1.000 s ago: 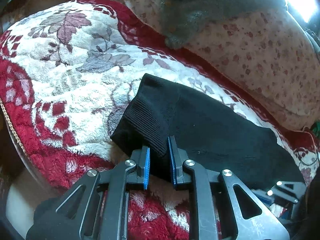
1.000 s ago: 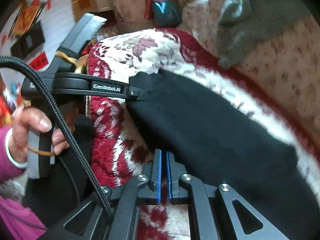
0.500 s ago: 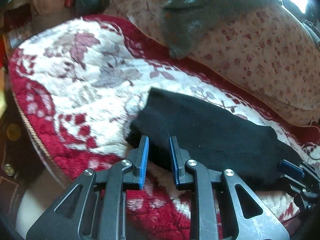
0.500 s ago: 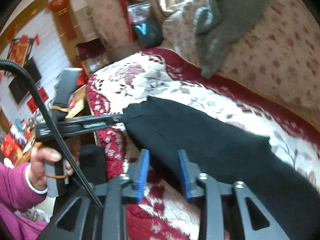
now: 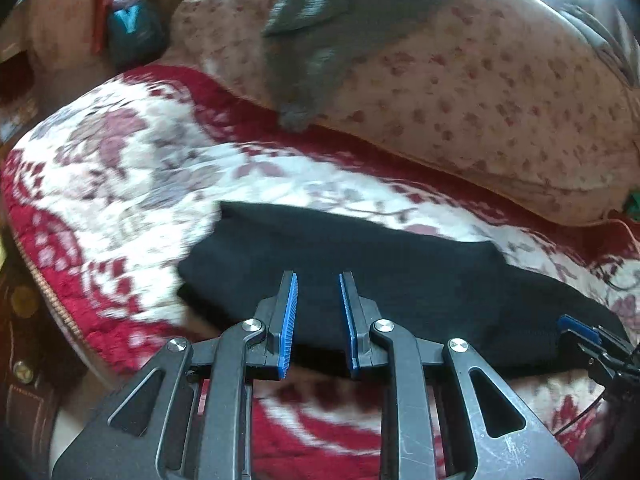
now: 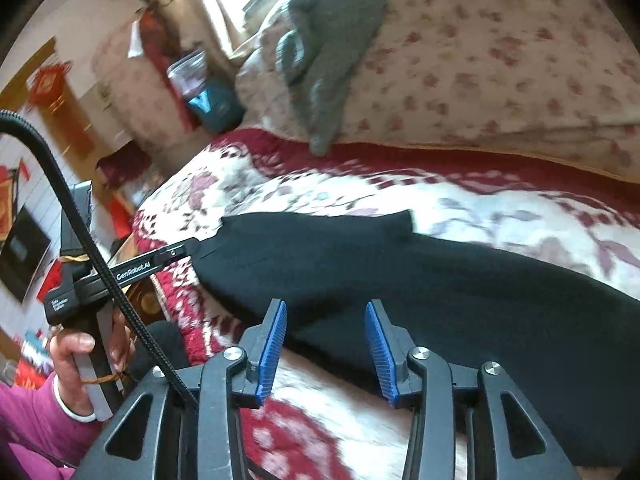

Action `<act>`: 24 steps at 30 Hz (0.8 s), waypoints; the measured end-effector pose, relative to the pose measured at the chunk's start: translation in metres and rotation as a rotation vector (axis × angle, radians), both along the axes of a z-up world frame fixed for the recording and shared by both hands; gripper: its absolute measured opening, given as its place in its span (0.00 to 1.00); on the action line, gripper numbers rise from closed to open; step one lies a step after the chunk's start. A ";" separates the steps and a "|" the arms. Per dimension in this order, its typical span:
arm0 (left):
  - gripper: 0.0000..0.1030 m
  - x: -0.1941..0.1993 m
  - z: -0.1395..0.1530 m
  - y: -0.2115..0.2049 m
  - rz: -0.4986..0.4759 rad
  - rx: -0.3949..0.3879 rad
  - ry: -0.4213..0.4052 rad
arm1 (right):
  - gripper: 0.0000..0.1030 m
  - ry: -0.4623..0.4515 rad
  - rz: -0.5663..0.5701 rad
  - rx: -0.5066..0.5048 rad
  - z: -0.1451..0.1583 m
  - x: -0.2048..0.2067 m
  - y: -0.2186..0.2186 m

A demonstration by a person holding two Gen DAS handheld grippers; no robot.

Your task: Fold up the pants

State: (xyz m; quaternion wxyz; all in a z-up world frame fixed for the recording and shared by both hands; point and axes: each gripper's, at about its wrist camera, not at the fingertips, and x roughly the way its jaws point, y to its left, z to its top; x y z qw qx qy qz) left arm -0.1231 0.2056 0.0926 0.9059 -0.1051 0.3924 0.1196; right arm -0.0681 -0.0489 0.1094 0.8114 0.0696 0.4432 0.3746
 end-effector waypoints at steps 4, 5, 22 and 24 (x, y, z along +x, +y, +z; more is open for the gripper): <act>0.18 0.015 0.006 -0.037 -0.080 -0.002 -0.016 | 0.42 -0.001 -0.088 -0.013 0.005 0.000 -0.039; 0.18 0.017 0.007 -0.044 -0.094 -0.003 -0.018 | 0.43 0.000 -0.115 -0.017 0.007 -0.001 -0.050; 0.18 0.073 -0.015 -0.198 -0.487 -0.144 0.098 | 0.50 0.172 -0.541 -0.024 -0.003 -0.045 -0.239; 0.18 0.081 -0.017 -0.212 -0.533 -0.164 0.112 | 0.52 0.208 -0.580 -0.005 -0.010 -0.049 -0.255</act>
